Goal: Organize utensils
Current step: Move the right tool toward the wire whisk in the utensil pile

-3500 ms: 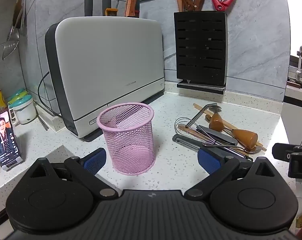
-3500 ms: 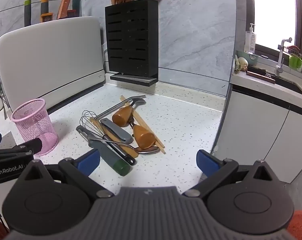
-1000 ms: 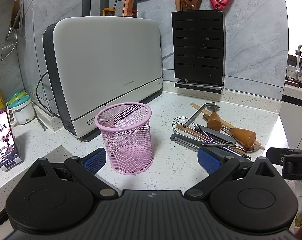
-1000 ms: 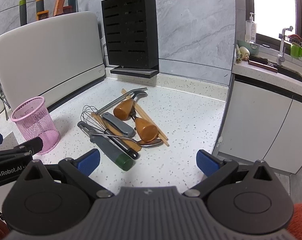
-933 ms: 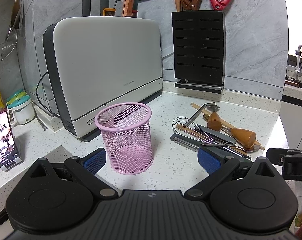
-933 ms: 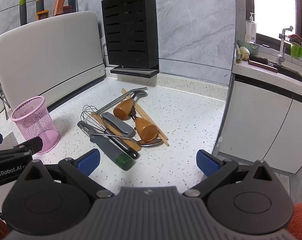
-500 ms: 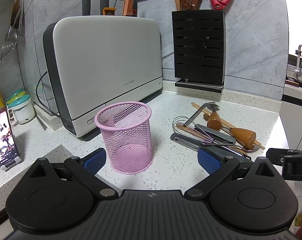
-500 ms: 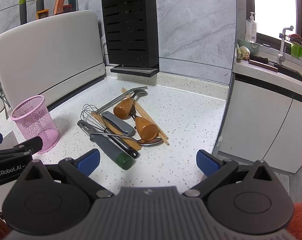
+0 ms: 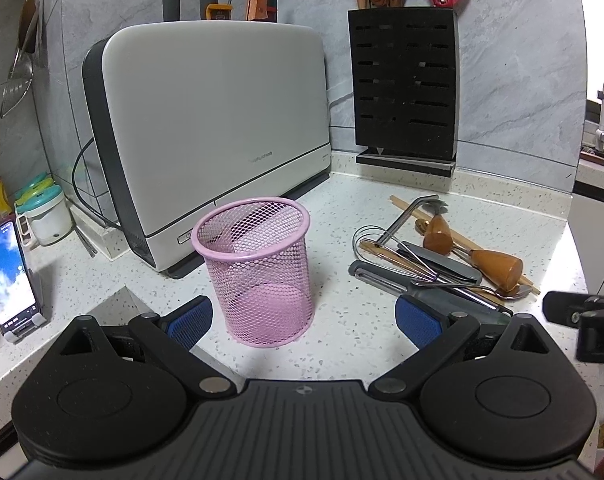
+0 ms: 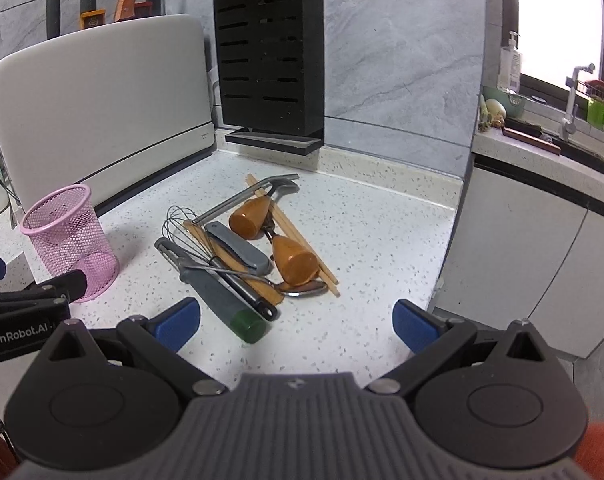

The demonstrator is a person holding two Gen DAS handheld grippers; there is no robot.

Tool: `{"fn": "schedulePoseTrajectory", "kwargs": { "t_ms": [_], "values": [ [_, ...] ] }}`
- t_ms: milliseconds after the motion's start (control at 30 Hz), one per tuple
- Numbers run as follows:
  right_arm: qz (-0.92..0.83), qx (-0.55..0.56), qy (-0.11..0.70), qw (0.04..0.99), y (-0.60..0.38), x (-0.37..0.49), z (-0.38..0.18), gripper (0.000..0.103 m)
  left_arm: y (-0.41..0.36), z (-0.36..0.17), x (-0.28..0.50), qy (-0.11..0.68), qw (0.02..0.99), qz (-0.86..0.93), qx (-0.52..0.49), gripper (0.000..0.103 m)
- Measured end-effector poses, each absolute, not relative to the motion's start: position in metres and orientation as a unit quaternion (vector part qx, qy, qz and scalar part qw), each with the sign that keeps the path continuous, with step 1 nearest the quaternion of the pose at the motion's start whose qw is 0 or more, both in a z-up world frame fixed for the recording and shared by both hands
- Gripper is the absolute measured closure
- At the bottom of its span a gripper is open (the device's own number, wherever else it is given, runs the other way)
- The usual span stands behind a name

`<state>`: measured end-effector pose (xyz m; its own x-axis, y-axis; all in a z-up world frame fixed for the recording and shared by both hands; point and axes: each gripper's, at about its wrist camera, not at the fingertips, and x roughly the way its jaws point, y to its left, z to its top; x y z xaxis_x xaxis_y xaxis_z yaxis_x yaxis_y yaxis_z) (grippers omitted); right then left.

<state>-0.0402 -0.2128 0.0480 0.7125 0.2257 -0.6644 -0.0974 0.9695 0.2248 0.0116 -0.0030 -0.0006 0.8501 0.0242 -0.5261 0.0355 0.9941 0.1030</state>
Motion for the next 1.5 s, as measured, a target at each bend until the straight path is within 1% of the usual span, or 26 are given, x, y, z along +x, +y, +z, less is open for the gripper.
{"fn": "schedulePoseTrajectory", "kwargs": {
  "t_ms": [167, 333, 467, 633, 767, 967, 1400, 1467, 1500],
  "values": [
    [0.108, 0.071, 0.359, 0.924, -0.216, -0.030, 0.058, 0.003, 0.005, 0.008, 0.023, 0.280, 0.959, -0.010, 0.043, 0.000],
    [0.166, 0.067, 0.356, 0.917, -0.216, -0.010, 0.063, 0.003, 0.012, 0.016, 0.037, 0.290, 0.955, -0.022, 0.054, 0.000],
    [0.220, 0.079, 0.370, 0.899, -0.216, 0.016, 0.069, 0.003, 0.018, 0.022, 0.053, 0.306, 0.949, -0.030, 0.068, 0.000],
    [0.255, 0.044, 0.381, 0.888, -0.204, 0.047, 0.074, 0.003, 0.027, 0.023, 0.073, 0.321, 0.943, -0.047, 0.071, 0.000],
    [0.275, 0.020, 0.390, 0.879, -0.190, 0.070, 0.063, 0.003, 0.030, 0.013, 0.085, 0.328, 0.941, -0.044, 0.076, 0.000],
    [0.276, -0.021, 0.402, 0.873, -0.168, 0.092, 0.043, 0.004, 0.038, 0.008, 0.094, 0.321, 0.944, -0.046, 0.056, 0.000],
    [0.273, -0.049, 0.387, 0.880, -0.153, 0.104, 0.037, 0.004, 0.042, 0.007, 0.102, 0.321, 0.945, -0.045, 0.047, 0.000],
    [0.277, -0.049, 0.384, 0.880, -0.153, 0.104, 0.038, 0.005, 0.042, 0.007, 0.103, 0.323, 0.944, -0.049, 0.046, 0.000],
    [0.279, -0.048, 0.381, 0.880, -0.154, 0.103, 0.040, 0.008, 0.041, 0.008, 0.102, 0.324, 0.943, -0.052, 0.047, 0.000]
  ]
}}
